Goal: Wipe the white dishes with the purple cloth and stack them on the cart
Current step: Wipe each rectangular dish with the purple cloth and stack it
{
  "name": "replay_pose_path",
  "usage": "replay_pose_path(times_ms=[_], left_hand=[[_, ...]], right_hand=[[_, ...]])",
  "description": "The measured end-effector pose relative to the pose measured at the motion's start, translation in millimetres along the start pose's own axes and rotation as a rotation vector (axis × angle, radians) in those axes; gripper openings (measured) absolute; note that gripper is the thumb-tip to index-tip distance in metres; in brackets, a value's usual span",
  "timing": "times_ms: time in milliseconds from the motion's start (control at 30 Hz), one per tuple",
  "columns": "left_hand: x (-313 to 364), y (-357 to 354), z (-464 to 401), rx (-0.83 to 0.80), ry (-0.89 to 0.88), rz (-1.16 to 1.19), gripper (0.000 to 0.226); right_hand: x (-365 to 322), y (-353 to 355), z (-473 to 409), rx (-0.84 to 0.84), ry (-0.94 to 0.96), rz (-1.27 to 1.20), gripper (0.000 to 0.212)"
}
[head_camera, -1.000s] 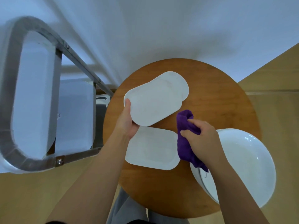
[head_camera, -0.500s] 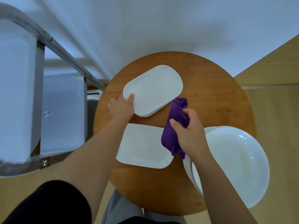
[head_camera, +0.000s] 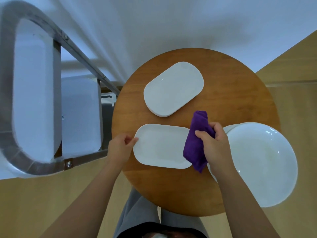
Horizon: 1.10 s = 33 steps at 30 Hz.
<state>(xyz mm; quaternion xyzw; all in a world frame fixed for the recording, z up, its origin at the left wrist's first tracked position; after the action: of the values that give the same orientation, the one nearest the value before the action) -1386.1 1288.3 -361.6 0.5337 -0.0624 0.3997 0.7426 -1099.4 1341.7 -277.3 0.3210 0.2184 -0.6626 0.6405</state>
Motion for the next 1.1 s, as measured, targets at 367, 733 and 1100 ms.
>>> replay_pose_path(times_ms=[367,733,1100], left_hand=[[19,-1,1,-0.007,-0.051,0.012,0.016],[41,-24,16,-0.253,0.268,0.694,0.034],[45,0,32,-0.509,0.18,1.205,0.054]], right_hand=[[17,9,33,0.129,0.002,-0.165,0.02],[21,26,56,0.122,0.117,0.026,0.015],[5,-3,64,0.206,0.246,0.298,0.029]])
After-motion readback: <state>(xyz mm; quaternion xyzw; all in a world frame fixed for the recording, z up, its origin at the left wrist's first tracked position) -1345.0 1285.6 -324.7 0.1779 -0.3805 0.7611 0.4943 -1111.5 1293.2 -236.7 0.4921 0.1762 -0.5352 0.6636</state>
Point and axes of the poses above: each hand's wrist, its own z-axis away from the middle knuckle, its own y-axis out of the back of the hand, x = y × z, the point moved 8 cm from there along -z, towards the middle knuckle, and after that the axes turned 8 degrees about -y, right-handed, at the moved point
